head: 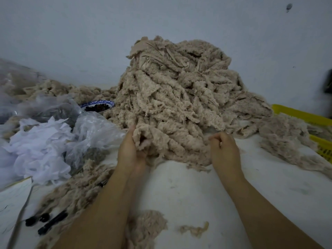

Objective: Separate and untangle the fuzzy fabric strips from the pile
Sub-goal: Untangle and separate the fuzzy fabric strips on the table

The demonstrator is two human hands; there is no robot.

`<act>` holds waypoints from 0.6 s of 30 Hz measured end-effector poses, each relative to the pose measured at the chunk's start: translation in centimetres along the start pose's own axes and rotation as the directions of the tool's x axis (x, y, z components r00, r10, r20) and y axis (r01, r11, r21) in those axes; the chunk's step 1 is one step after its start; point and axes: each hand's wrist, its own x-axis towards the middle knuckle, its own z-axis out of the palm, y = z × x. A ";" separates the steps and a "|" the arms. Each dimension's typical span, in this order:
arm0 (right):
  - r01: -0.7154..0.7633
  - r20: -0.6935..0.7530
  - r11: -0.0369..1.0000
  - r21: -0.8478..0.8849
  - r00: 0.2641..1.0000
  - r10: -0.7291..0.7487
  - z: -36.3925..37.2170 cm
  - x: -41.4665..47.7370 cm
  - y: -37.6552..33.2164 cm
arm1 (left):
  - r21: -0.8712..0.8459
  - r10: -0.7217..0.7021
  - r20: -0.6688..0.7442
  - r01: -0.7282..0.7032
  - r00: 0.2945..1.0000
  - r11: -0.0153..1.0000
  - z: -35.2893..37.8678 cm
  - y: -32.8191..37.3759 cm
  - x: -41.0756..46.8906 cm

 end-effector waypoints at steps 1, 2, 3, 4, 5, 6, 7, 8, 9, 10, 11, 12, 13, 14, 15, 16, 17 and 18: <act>0.064 0.004 0.998 -0.024 0.998 -0.064 0.2 -0.3 -0.4 | -0.038 0.013 0.030 -0.012 0.999 0.999 0.2 -0.1 0.0; 0.130 0.027 0.990 -0.055 0.991 -0.128 0.4 -0.7 -0.9 | -0.072 0.019 0.032 -0.017 0.999 0.997 0.3 -0.1 0.1; 0.191 0.071 0.978 -0.084 0.980 -0.185 0.5 -1.0 -1.2 | -0.096 0.025 0.013 -0.024 1.000 0.995 0.3 0.0 0.3; 0.261 0.126 0.959 -0.110 0.961 -0.247 0.7 -1.3 -1.5 | -0.113 0.024 -0.003 -0.024 1.000 0.993 0.4 0.2 0.3; 0.326 0.192 0.936 -0.132 0.935 -0.299 1.0 -1.6 -1.9 | -0.124 0.014 0.005 -0.014 1.000 0.992 0.3 0.3 0.4; 0.383 0.258 0.914 -0.134 0.904 -0.341 1.3 -1.9 -2.2 | -0.120 -0.005 0.034 0.009 0.999 0.993 0.2 0.2 0.4; 0.411 0.326 0.904 -0.118 0.876 -0.356 1.7 -2.1 -2.4 | -0.101 -0.023 0.079 0.031 0.997 0.994 0.2 0.0 0.4; 0.420 0.378 0.903 -0.084 0.852 -0.361 2.1 -2.4 -2.7 | -0.058 -0.037 0.141 0.046 0.989 0.997 0.4 -0.2 0.3; 0.410 0.421 0.911 -0.045 0.835 -0.355 2.4 -2.6 -2.9 | 0.000 -0.052 0.205 0.053 0.977 0.999 0.6 -0.4 0.1; 0.415 0.437 0.910 -0.001 0.819 -0.373 2.6 -2.7 -2.9 | 0.055 -0.072 0.266 0.059 0.961 0.997 0.9 -0.6 -0.1; 0.428 0.433 0.903 0.018 0.811 -0.393 2.6 -2.7 -2.9 | 0.107 -0.086 0.296 0.057 0.951 0.993 1.1 -0.8 -0.2; 0.425 0.411 0.905 0.029 0.820 -0.398 2.5 -2.6 -2.9 | 0.146 -0.092 0.302 0.049 0.949 0.988 1.1 -1.0 -0.3; 0.390 0.374 0.920 0.041 0.848 -0.376 2.3 -2.4 -2.6 | 0.174 -0.084 0.279 0.035 0.957 0.984 1.0 -1.0 -0.2; 0.328 0.340 0.942 0.075 0.879 -0.334 2.1 -2.2 -2.3 | 0.178 -0.070 0.247 0.026 0.966 0.984 0.8 -1.0 0.0; 0.254 0.308 0.962 0.103 0.911 -0.274 1.8 -1.8 -2.0 | 0.169 -0.055 0.206 0.019 0.977 0.985 0.5 -1.0 0.2; 0.188 0.274 0.974 0.127 0.937 -0.217 1.4 -1.6 -1.9 | 0.152 -0.047 0.167 0.021 0.985 0.988 0.3 -1.0 0.4; 0.122 0.253 0.981 0.153 0.954 -0.159 1.2 -1.3 -1.9 | 0.143 -0.044 0.137 0.024 0.990 0.989 0.1 -1.1 0.6; 0.047 0.239 0.979 0.198 0.966 -0.095 1.1 -1.2 -1.7 | 0.138 -0.048 0.122 0.030 0.991 0.990 0.0 -1.2 0.6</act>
